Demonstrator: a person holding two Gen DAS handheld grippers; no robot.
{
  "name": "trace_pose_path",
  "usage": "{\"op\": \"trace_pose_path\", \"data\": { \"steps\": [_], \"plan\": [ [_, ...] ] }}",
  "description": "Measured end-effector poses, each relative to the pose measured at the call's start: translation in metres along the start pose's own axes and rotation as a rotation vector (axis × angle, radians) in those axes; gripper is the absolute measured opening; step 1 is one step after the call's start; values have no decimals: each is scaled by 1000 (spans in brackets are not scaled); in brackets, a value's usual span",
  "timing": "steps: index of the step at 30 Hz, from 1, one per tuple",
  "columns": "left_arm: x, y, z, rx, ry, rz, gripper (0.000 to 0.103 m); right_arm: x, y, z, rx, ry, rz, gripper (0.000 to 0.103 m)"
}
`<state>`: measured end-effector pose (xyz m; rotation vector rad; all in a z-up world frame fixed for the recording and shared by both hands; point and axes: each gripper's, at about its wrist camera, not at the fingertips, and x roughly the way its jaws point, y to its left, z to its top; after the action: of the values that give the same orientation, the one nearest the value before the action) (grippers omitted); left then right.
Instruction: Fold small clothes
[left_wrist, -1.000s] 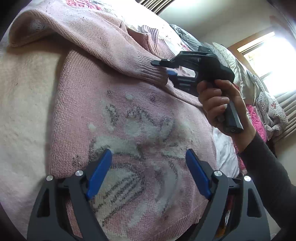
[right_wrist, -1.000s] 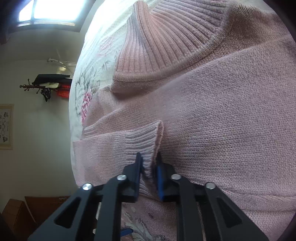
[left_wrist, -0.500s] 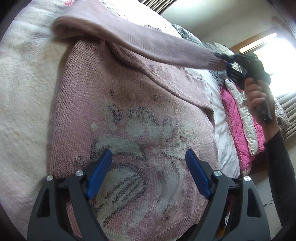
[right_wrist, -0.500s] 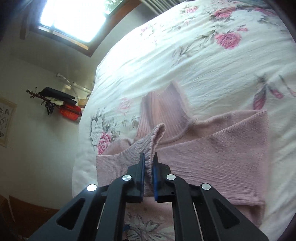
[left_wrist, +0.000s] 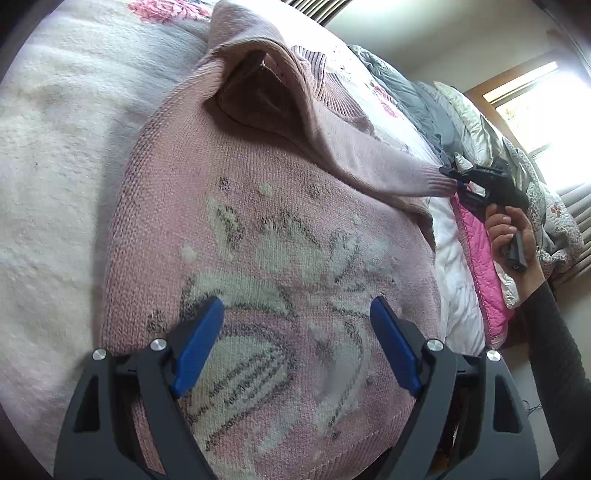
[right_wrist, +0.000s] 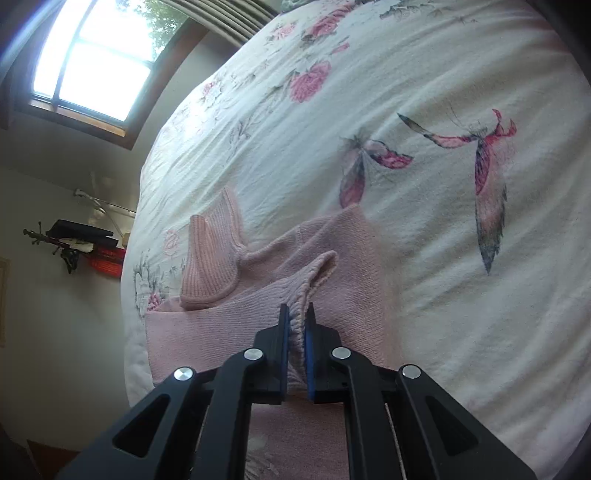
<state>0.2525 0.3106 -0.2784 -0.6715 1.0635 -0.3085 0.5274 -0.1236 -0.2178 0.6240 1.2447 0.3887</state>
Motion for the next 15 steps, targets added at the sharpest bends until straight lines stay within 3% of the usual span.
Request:
{"op": "trace_pose_path", "data": {
  "steps": [5, 9, 15],
  "plan": [
    [-6, -8, 11, -39, 10, -84, 80, 12, -17, -1, 25, 16, 6, 7],
    [-21, -20, 41, -32, -38, -132, 80, 16, -21, -2, 29, 22, 14, 7],
    [-41, -50, 131, -7, -134, -222, 81, 11, -11, -1, 1, 19, 33, 7]
  ]
}}
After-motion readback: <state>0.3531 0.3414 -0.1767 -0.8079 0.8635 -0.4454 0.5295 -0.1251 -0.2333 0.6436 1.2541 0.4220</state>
